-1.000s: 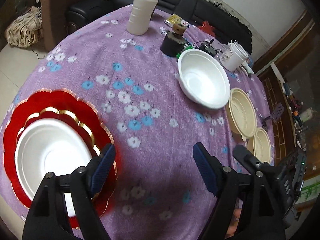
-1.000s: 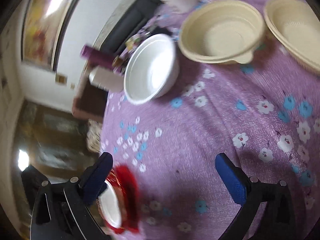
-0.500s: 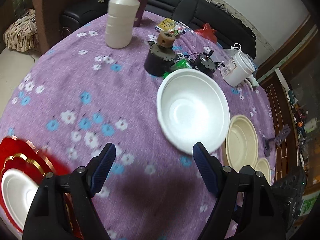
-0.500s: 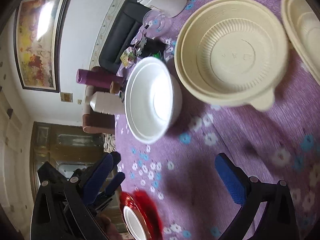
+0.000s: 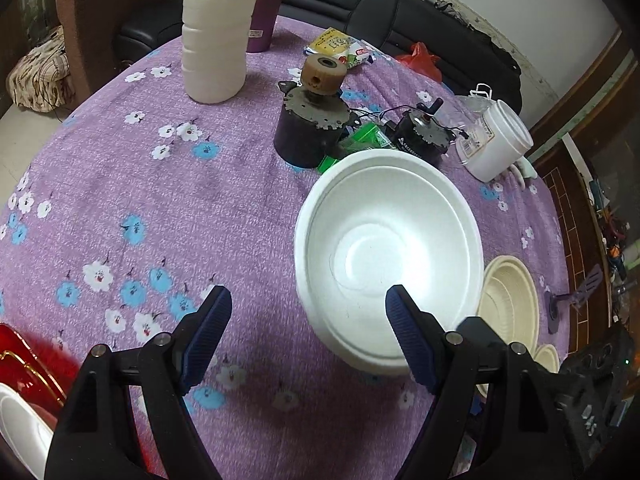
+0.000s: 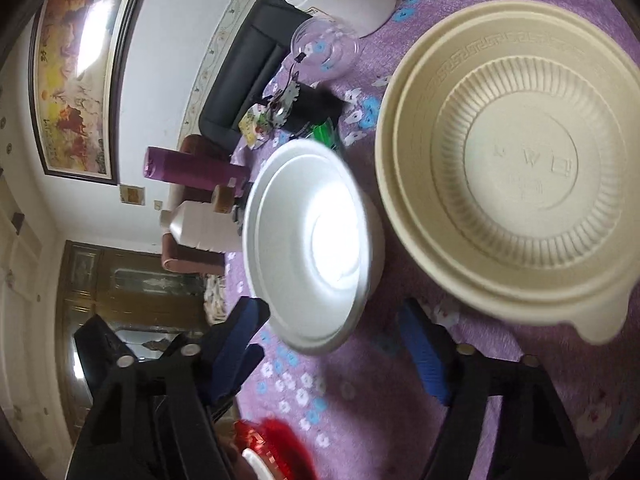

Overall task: Organize plates and bowls
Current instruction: 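Move both grippers to the second white foam bowl beside the motor, then grasp the rim of the second white foam bowl with both grippers, then lift the second white bowl and carry it toward the red plate stack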

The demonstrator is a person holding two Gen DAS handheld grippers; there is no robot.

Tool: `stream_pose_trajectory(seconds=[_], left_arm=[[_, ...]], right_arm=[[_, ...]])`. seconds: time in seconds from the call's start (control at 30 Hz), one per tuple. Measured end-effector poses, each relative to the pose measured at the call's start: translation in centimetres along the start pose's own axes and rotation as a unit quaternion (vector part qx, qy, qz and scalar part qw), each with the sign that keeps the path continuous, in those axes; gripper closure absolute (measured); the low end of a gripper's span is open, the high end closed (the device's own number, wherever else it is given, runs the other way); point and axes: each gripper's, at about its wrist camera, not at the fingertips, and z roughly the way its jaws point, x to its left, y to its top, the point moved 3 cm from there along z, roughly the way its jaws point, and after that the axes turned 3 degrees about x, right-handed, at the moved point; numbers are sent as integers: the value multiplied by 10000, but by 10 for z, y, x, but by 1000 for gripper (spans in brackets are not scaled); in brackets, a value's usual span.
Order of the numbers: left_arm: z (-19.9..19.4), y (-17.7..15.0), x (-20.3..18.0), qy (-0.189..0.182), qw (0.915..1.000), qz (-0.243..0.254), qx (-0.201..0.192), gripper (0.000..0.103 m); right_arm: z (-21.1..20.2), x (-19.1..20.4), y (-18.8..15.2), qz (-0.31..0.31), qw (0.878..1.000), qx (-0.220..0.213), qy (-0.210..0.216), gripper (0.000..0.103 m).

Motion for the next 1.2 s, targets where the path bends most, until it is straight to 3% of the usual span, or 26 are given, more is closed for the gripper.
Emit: stream_pose_trajectory(seconds=[0.1,0.17,0.27,0.33,0.43,0.5,0.83,1.2], left_arm=[[5,1,-2,109,9999,20,-80,25],[8,2,-4,175,9998,32,-122,27],[16,2,-10,364,9991,183,-118,44],[23,1,-13,519,9982,283,-52,67],[33,-3,-16,774,9958,478,29,88],[33,-4,-17,786,9955,520,-44,89],[12,-21,-12,734,9956,568,-145,91],[-18,-65,-4,588,9959,616,-299,91]], right_arm=[[6,-1,4,-23,9999,-35,-116,50],[9,-2,5,-82,9997,-74,-215,51],[14,-6,8,-129,9991,-114,-376,63],[16,-8,9,-161,9987,-111,-462,73],[18,-10,9,-276,9975,-107,-639,90],[19,-10,7,-365,9970,-101,-679,94],[6,-4,-10,-615,9942,-175,-863,95],[-30,-4,-59,-935,9899,-286,-1023,94]])
